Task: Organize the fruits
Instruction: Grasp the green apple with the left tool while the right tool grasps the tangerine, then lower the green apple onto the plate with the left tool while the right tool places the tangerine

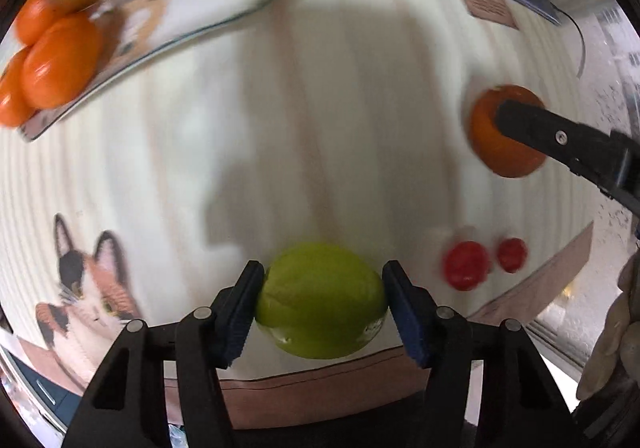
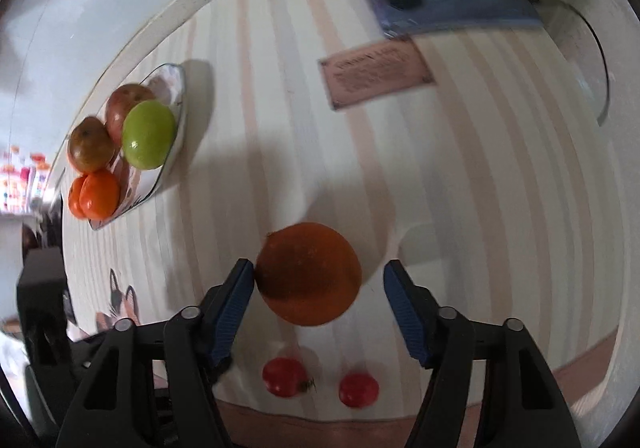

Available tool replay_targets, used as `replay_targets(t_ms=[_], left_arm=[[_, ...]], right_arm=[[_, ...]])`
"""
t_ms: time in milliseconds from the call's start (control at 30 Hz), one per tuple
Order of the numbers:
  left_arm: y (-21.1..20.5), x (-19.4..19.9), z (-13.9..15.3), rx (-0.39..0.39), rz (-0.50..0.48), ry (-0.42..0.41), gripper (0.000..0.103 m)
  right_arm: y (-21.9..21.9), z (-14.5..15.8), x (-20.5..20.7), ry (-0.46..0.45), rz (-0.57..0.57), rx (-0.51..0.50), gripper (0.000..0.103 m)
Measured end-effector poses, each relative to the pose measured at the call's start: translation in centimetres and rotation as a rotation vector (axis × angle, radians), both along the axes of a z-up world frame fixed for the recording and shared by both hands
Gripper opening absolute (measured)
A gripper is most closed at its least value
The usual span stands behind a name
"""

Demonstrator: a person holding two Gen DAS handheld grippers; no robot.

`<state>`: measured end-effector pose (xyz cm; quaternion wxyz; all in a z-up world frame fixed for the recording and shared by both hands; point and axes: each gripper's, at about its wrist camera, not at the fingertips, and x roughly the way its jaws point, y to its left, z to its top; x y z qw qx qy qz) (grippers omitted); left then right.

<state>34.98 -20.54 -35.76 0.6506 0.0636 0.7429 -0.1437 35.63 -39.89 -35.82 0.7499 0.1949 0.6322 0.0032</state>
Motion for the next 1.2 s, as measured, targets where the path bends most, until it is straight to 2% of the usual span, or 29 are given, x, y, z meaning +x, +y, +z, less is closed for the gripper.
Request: replay_targets(t_ms=[100, 333, 433, 600, 700, 867, 1000, 1200], left_arm=[[2.2, 0.4, 0.3, 0.022, 0.034, -0.025, 0.059], [6.2, 0.6, 0.3, 0.021, 0.129, -0.020, 0.059], [7.6, 0.7, 0.1, -0.006, 0.179, -0.008, 0.059], [8.0, 0.9, 0.6, -0.022, 0.180, -0.010, 0.059], [7.5, 1.7, 1.9, -0.045, 0.179, -0.025, 0.059], [7.8, 4.3, 5.8, -0.089, 0.198, -0.086, 0.059], [9.6, 7.5, 8.9, -0.088, 0.205, -0.147, 0.059], [10.3, 10.8, 9.5, -0.071, 0.232, -0.166, 0.059]], right_arm=[[2.0, 0.4, 0.5, -0.005, 0.054, -0.029, 0.058], [7.6, -0.7, 0.6, 0.031, 0.158, 0.109, 0.059], [8.7, -1.0, 0.5, 0.025, 0.160, 0.101, 0.059], [8.8, -1.0, 0.0, 0.032, 0.164, 0.094, 0.059], [8.4, -1.1, -0.1, 0.038, 0.131, 0.131, 0.058], [7.0, -0.6, 0.3, 0.024, 0.042, 0.235, 0.058], [6.5, 0.2, 1.4, -0.015, -0.020, 0.306, 0.058], [6.2, 1.7, 3.9, -0.089, -0.095, 0.419, 0.058]])
